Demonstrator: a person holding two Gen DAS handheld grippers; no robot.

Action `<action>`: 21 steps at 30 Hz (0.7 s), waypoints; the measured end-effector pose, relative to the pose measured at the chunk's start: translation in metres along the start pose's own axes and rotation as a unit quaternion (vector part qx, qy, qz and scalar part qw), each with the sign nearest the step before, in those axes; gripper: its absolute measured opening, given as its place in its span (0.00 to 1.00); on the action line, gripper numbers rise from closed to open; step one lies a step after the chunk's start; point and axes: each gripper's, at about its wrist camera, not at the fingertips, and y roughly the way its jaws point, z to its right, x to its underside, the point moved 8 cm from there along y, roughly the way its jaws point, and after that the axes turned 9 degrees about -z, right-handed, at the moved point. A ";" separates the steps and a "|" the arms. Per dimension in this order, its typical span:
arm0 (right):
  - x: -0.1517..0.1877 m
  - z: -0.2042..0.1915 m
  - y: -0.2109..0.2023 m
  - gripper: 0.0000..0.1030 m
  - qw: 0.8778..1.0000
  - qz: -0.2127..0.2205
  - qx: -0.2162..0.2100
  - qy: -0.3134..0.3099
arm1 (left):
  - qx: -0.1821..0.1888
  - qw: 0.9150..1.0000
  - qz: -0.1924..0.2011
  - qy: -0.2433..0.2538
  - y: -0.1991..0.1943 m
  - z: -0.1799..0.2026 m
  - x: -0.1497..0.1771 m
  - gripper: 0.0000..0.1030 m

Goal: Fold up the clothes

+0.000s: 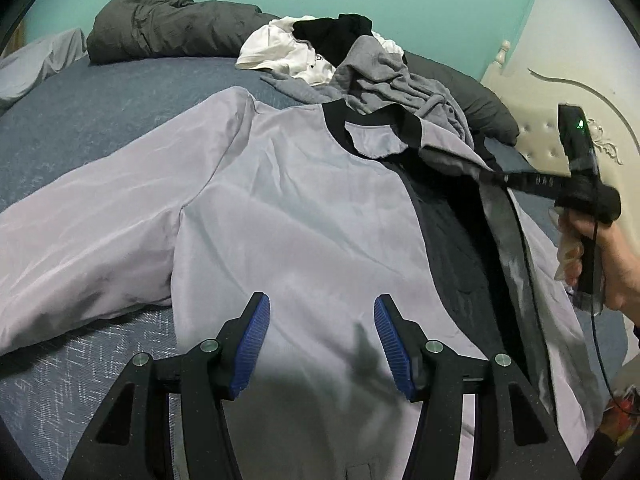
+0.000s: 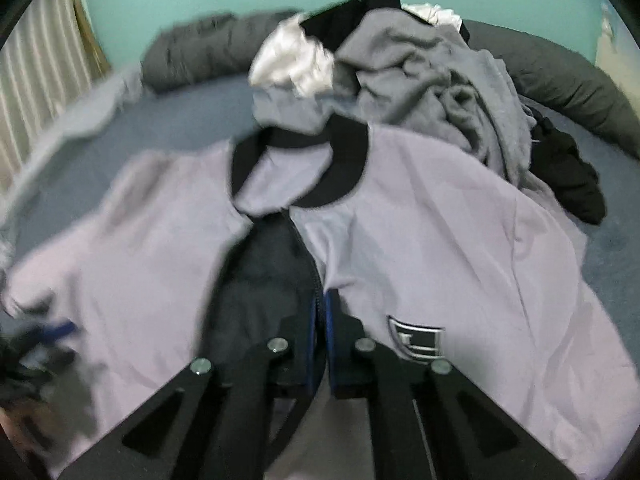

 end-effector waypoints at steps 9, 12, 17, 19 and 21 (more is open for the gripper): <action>-0.012 -0.003 -0.003 0.04 0.993 0.058 -0.053 0.088 | 0.010 1.000 0.007 -0.021 -0.005 -0.011 0.001 0.57; -0.015 -0.002 -0.021 0.04 0.991 0.085 -0.056 0.089 | 0.013 1.000 0.006 -0.023 -0.005 -0.013 0.001 0.57; -0.019 -0.005 -0.028 0.04 0.992 0.082 -0.049 0.087 | 0.015 0.999 0.014 -0.031 -0.009 -0.016 -0.001 0.57; -0.017 -0.012 -0.009 0.04 0.995 0.049 -0.032 0.075 | 0.014 0.999 0.015 -0.032 -0.009 -0.018 -0.001 0.57; -0.012 -0.018 0.017 0.05 0.997 0.008 -0.017 0.073 | 0.014 0.999 0.015 -0.034 -0.010 -0.019 -0.001 0.57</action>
